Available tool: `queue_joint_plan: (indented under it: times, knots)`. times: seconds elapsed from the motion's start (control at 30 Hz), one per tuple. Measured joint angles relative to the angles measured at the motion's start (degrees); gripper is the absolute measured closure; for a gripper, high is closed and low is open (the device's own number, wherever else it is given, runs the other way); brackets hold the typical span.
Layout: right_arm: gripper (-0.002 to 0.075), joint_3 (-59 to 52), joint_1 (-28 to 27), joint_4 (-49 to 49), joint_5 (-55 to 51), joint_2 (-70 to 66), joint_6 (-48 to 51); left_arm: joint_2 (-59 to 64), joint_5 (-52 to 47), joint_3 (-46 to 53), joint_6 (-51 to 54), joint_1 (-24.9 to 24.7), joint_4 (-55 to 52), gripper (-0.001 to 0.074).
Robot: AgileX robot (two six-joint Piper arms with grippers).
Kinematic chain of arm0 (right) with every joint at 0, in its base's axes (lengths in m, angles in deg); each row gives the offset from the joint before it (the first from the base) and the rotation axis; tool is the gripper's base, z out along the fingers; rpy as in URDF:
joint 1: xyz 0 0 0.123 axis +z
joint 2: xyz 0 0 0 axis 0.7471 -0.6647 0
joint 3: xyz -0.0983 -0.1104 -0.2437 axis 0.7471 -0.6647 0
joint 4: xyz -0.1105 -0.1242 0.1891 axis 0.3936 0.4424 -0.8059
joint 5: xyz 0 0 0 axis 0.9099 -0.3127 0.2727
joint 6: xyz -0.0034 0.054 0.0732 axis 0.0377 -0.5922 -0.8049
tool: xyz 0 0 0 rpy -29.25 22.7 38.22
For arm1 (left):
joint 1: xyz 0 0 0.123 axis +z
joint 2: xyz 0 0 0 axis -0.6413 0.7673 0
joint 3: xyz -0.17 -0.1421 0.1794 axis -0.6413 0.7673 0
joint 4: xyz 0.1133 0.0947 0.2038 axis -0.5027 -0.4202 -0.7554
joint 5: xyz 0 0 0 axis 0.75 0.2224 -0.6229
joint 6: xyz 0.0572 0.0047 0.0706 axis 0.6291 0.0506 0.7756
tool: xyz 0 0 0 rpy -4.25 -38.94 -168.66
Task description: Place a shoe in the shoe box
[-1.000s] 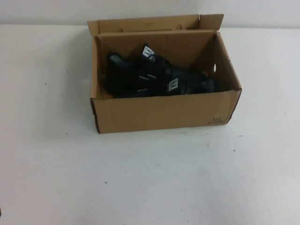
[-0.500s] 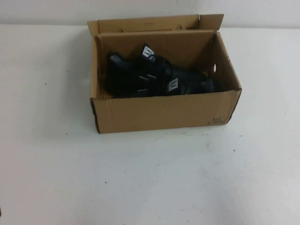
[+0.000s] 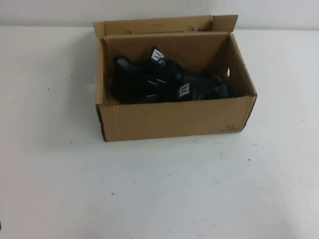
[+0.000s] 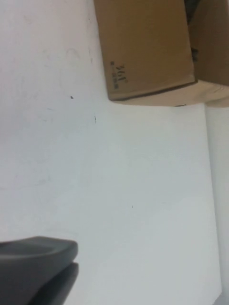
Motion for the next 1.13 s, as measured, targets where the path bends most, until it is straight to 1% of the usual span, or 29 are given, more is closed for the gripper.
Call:
queue_joint_plan:
  times: [0.07, 0.2, 0.37, 0.5, 0.7, 0.83, 1.13]
  knots:
    - [0.0743, -0.75, 0.00, 0.51, 1.69, 0.00, -1.83, 0.00, 0.00, 0.00, 0.00, 0.00, 0.00, 0.0736]
    - [0.0743, -0.89, 0.00, 0.13, 0.60, 0.00, -1.95, 0.00, 0.00, 0.00, 0.00, 0.00, 0.00, 0.0736]
    - [0.0743, -1.00, 0.00, -1.33, -2.80, 0.00, 5.28, 0.00, 0.00, 0.00, 0.00, 0.00, 0.00, 0.0736]
    - [0.0743, -1.00, 0.00, -1.96, -2.99, 0.00, 7.78, 0.00, 0.00, 0.00, 0.00, 0.00, 0.00, 0.0736]
    - [0.0743, -1.00, 0.00, -2.75, -3.32, 0.00, 8.37, 0.00, 0.00, 0.00, 0.00, 0.00, 0.00, 0.0736]
    - [0.0743, -1.00, 0.00, -4.90, -3.41, 0.00, 8.37, 0.00, 0.00, 0.00, 0.00, -1.05, 0.00, 0.0736]
    - [0.0743, -1.00, 0.00, -6.93, -3.54, 0.03, 8.37, 0.00, -0.03, 0.00, 0.00, -1.03, 0.00, 0.0736]
